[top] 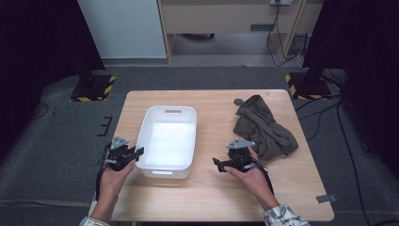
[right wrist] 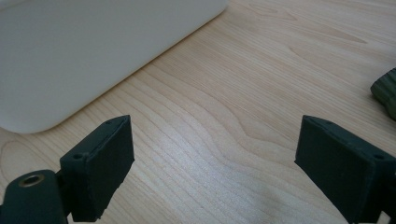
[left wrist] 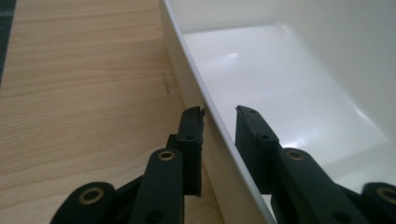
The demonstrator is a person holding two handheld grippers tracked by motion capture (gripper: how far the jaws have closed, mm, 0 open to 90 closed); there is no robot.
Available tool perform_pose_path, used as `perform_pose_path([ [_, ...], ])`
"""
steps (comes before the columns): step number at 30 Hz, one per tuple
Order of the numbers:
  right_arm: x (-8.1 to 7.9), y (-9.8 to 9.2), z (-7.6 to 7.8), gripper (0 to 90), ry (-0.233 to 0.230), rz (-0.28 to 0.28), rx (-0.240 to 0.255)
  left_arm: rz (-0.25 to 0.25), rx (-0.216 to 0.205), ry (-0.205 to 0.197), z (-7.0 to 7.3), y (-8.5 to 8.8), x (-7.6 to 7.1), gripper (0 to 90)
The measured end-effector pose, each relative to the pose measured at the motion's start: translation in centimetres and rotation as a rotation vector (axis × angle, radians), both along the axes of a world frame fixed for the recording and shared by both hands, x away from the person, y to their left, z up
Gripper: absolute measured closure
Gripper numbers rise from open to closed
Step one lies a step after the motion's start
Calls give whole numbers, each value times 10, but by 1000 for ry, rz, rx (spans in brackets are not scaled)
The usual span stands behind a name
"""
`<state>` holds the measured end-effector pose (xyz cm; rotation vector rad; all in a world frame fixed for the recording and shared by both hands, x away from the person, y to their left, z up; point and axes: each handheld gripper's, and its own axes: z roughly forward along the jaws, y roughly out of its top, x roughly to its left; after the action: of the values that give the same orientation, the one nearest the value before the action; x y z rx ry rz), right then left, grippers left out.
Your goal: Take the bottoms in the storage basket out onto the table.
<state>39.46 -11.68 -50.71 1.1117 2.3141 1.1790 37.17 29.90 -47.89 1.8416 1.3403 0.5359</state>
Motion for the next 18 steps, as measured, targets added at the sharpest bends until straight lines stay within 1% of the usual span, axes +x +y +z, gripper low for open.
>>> perform_pose_path([
  [2,0,0,0,116,1,0,0,13,2,-15,-1,5,2,712],
  [4,0,0,0,116,4,-2,2,21,-7,-22,-2,10,3,694],
  [5,0,0,-1,115,4,-2,2,23,-5,-24,-2,11,4,684],
  [8,0,1,-1,115,8,-4,2,30,-24,-23,-3,13,4,661],
  [10,0,0,-1,114,6,-3,-1,36,-20,-21,-3,13,3,625],
  [12,0,-1,-1,114,5,-5,1,32,-27,-23,-2,12,-1,581],
  [13,0,-1,0,114,6,-6,2,27,-25,-24,-1,12,-2,591],
  [15,0,-2,0,114,7,-9,3,17,-9,-19,0,10,-5,607],
  [18,0,-3,0,115,4,-11,3,7,1,-9,0,8,-5,670],
])
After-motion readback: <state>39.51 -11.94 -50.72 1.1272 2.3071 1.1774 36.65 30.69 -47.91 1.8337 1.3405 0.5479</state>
